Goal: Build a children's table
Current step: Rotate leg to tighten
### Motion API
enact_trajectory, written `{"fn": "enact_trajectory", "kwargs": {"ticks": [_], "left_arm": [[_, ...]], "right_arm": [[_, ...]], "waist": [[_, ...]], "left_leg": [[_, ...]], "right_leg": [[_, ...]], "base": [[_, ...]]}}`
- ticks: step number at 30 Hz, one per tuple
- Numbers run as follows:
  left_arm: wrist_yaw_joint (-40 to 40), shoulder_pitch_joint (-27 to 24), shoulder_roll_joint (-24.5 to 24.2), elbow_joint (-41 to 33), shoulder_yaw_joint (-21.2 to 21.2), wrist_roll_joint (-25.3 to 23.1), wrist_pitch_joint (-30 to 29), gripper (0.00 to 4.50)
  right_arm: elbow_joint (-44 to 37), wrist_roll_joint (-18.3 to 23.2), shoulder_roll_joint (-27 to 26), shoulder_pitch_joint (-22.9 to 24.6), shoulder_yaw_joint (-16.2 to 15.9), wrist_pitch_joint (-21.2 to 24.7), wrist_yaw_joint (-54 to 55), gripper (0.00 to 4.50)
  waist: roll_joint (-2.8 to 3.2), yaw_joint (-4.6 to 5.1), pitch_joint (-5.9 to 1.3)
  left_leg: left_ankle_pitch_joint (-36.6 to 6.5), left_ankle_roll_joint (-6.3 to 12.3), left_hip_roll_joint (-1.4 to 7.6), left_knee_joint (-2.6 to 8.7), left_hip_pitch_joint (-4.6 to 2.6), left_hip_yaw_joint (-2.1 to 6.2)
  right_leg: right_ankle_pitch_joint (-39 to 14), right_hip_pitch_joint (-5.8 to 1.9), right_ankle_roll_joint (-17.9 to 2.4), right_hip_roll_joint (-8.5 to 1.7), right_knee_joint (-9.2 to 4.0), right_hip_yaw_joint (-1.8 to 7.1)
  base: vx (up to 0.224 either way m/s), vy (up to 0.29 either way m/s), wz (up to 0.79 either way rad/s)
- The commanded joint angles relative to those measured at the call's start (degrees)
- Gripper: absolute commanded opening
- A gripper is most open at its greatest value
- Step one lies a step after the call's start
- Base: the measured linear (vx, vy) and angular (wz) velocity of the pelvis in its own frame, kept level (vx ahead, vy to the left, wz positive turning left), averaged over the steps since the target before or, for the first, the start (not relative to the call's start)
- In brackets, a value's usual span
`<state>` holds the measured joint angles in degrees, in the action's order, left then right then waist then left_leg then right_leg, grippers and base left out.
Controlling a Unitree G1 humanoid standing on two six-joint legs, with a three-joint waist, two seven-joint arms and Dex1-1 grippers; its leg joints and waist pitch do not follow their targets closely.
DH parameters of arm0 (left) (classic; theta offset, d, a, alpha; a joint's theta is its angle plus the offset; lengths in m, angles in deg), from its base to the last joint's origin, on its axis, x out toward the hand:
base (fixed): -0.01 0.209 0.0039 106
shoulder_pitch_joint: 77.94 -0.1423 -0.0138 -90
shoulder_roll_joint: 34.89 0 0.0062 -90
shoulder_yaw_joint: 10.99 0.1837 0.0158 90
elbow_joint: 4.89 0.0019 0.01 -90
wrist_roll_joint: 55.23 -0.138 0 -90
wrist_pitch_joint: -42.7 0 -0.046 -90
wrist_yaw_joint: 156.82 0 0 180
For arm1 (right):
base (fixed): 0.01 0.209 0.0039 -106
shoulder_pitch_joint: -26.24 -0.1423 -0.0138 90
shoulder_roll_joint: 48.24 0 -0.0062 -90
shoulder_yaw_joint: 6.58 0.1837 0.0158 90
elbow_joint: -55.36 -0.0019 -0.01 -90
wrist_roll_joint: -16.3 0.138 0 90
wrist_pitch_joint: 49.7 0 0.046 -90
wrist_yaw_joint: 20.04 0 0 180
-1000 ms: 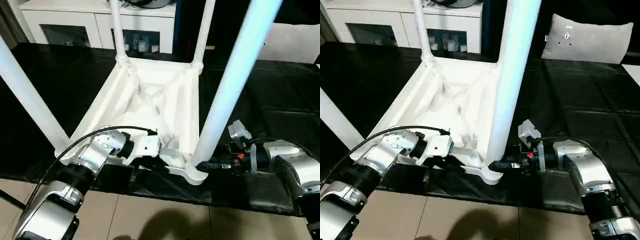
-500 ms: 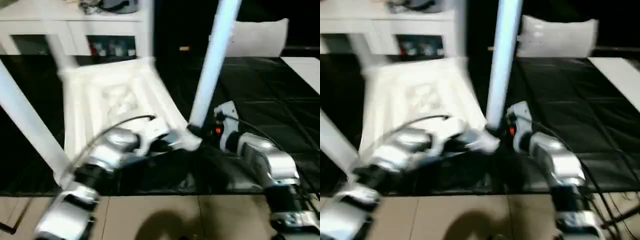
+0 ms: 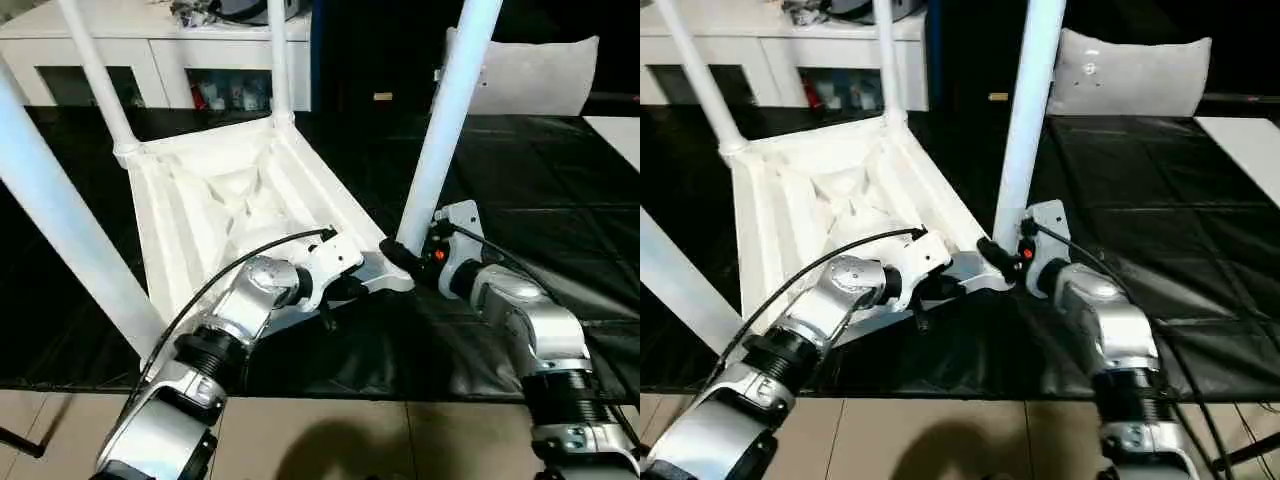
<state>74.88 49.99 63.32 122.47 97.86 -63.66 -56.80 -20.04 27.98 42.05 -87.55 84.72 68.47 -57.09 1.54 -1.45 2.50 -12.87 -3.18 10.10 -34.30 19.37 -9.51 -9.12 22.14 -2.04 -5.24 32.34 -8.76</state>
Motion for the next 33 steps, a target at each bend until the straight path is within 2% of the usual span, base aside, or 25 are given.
{"fn": "enact_trajectory", "kwargs": {"ticks": [1,3,5,8,13,16,18,20,21,22,26,28,31,32,33], "left_arm": [[3.7,0.2,-1.1,-0.5,2.1,-0.4,3.1,0.00],[8.2,-0.3,-3.7,-0.8,3.0,-0.4,5.2,0.00],[10.4,-0.4,-5.0,-0.6,3.6,-0.3,6.4,0.00],[14.4,0.0,-7.6,0.1,4.6,-0.4,10.1,0.00],[18.5,0.6,-9.5,0.9,5.6,-0.3,13.5,0.00],[22.9,0.9,-10.7,1.1,6.5,0.7,17.0,0.00],[24.0,0.9,-11.0,1.2,6.7,1.0,18.0,0.00],[26.7,0.7,-11.5,1.0,7.6,1.4,19.5,0.00],[27.5,0.6,-11.7,0.8,7.8,1.6,19.7,0.00],[28.7,0.4,-11.9,0.5,8.2,1.8,20.0,0.00],[29.3,0.3,-11.8,0.4,8.4,1.9,20.6,0.00],[30.1,0.3,-11.6,0.4,8.5,2.2,21.1,0.00],[30.5,0.5,-11.4,0.9,8.4,2.2,21.7,0.00],[30.6,0.6,-11.3,1.1,8.4,2.2,21.9,0.00],[30.6,0.6,-11.3,1.2,8.4,2.2,22.1,0.00]], "right_arm": [[-0.4,0.8,1.4,0.6,-0.7,-1.1,-3.2,3.58],[-0.4,1.0,5.7,1.1,-0.9,-2.5,-8.5,3.84],[-0.1,0.8,7.8,1.2,-1.3,-3.4,-10.9,4.00],[-0.3,1.3,12.2,1.3,-2.2,-6.3,-17.7,4.00],[-0.4,1.9,14.9,1.7,-3.2,-9.3,-24.5,4.00],[-1.0,4.1,16.8,2.2,-5.2,-9.8,-31.7,4.00],[-0.9,4.8,17.3,2.3,-5.8,-9.9,-33.6,4.00],[-1.6,5.7,17.7,2.8,-6.9,-9.1,-36.4,4.00],[-1.6,5.8,17.7,2.9,-7.1,-8.9,-36.9,4.00],[-1.2,5.7,17.5,2.8,-7.3,-9.0,-37.1,3.74],[-0.5,5.5,17.0,2.6,-7.4,-9.6,-37.4,3.62],[-0.5,6.0,16.6,2.6,-7.8,-9.3,-38.3,3.29],[-0.8,6.8,16.7,2.7,-8.3,-8.6,-39.3,3.21],[-1.1,7.2,16.6,2.9,-8.5,-8.0,-39.9,2.91],[-1.3,7.5,16.6,3.0,-8.6,-7.6,-40.3,2.91]], "waist": [[-0.43,-0.29,-3.74],[-0.18,-0.81,-3.75],[-0.17,-1.25,-3.71],[-0.42,-1.55,-3.78],[-0.51,-2.25,-4.07],[-0.77,-2.50,-4.20],[-0.70,-2.88,-4.02],[-0.94,-3.43,-3.91],[-0.85,-3.56,-3.91],[-0.91,-3.82,-3.92],[-0.80,-4.10,-3.99],[-0.84,-4.14,-4.02],[-0.73,-4.21,-4.06],[-0.75,-4.26,-4.11],[-0.77,-4.27,-4.15]], "left_leg": [[-5.7,6.00,3.18,3.66,0.64,0.99],[-5.1,6.03,3.42,3.68,0.46,1.00],[-5.7,6.16,3.44,3.72,0.53,0.93],[-5.7,6.18,3.50,3.70,0.55,0.91],[-3.2,7.17,3.61,3.41,0.74,0.82],[-0.9,8.49,3.47,2.94,1.25,0.77],[-2.3,8.81,3.50,2.95,1.18,0.59],[-3.2,8.15,3.55,3.07,1.06,0.55],[-3.3,7.96,3.61,3.13,0.98,0.52],[-3.2,7.51,3.74,3.17,0.78,0.51],[-3.2,6.58,3.95,3.24,0.79,0.66],[-3.2,6.30,3.82,3.23,0.86,0.59],[-2.7,6.46,3.78,3.18,0.93,0.60],[-2.6,6.52,3.79,3.16,0.91,0.61],[-2.2,6.58,3.77,3.13,0.95,0.61]], "right_leg": [[-16.2,-3.43,-8.5,-4.61,-3.96,3.94],[-14.7,-3.24,-9.0,-4.55,-3.73,4.01],[-14.1,-3.42,-9.3,-4.64,-3.53,4.05],[-14.3,-3.43,-9.3,-4.70,-3.48,4.01],[-11.5,-3.45,-9.9,-4.71,-2.85,4.10],[-8.4,-3.31,-10.8,-4.58,-2.19,4.14],[-10.7,-3.20,-10.5,-4.65,-2.47,4.13],[-14.0,-3.06,-9.3,-4.63,-2.76,4.06],[-14.7,-3.01,-9.1,-4.64,-2.86,4.07],[-15.3,-2.82,-8.9,-4.65,-2.87,4.12],[-13.6,-2.81,-9.4,-4.74,-2.58,4.21],[-13.6,-2.91,-9.3,-4.76,-2.56,4.23],[-13.3,-2.95,-9.2,-4.69,-2.56,4.19],[-13.0,-2.99,-9.2,-4.69,-2.51,4.18],[-12.6,-3.00,-9.3,-4.68,-2.45,4.18]], "base": [[0.000,0.000,0.00],[0.000,0.000,0.00],[0.000,0.000,0.00],[0.000,0.000,0.00],[0.000,0.000,0.00],[0.000,0.000,0.00],[0.000,0.000,0.00],[0.000,0.000,0.00],[0.000,0.000,0.00],[0.000,0.000,0.00],[0.000,0.000,0.00],[0.000,0.000,0.00],[0.000,0.000,0.00],[0.000,0.000,0.00],[0.000,0.000,0.00]]}}
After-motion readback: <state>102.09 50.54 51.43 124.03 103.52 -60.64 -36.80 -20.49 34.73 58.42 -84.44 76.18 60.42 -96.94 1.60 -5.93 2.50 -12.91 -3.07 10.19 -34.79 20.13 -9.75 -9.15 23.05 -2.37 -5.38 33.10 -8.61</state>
